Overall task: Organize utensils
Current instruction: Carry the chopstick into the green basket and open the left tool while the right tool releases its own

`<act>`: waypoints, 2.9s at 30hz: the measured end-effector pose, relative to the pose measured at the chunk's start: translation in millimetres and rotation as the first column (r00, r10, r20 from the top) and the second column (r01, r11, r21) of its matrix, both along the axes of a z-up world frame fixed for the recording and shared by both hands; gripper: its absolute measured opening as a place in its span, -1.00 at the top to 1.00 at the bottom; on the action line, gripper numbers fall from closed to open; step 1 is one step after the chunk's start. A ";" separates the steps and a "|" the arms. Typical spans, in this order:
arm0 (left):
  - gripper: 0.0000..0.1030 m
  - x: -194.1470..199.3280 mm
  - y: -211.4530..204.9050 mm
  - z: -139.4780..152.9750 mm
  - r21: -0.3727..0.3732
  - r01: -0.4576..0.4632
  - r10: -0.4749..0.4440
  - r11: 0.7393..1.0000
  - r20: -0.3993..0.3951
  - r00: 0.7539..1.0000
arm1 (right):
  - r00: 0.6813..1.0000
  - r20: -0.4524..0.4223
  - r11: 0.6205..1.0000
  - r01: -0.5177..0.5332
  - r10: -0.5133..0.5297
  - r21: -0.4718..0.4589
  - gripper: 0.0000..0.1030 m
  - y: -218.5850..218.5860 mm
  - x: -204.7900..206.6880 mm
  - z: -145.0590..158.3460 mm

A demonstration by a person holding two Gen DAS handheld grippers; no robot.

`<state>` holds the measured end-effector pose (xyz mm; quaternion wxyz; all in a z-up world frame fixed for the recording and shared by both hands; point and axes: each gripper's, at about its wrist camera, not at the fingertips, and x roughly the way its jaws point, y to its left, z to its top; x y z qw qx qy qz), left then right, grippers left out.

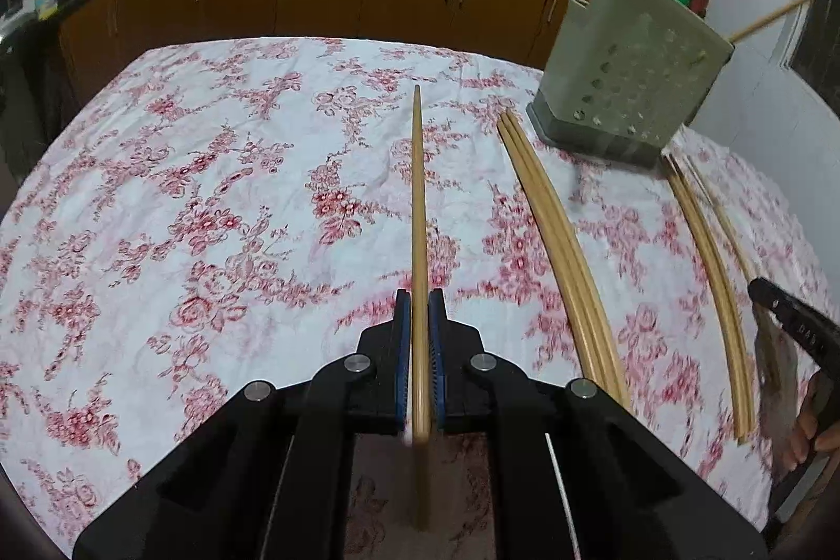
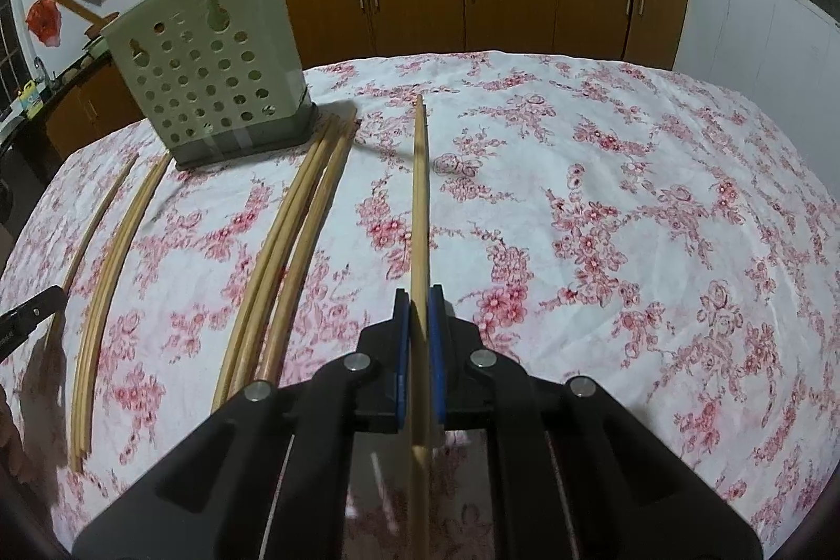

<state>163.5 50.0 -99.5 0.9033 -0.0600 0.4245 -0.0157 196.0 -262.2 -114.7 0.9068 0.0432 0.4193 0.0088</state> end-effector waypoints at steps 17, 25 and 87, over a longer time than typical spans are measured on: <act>0.86 -6.7 4.4 51.1 -0.016 0.009 -0.007 1.000 0.122 0.992 | 0.982 0.187 0.999 0.015 -0.023 0.044 0.84 -13.9 -15.6 68.2; 0.86 -9.5 11.8 114.2 -0.065 -0.005 0.024 0.998 0.292 0.956 | 0.941 0.337 0.998 0.021 -0.042 0.068 0.84 -17.8 -27.3 119.8; 0.41 49.0 -64.0 222.6 -0.078 0.101 -0.034 0.992 0.598 0.801 | 0.888 0.449 0.979 -0.169 0.099 0.118 0.51 33.6 37.5 226.5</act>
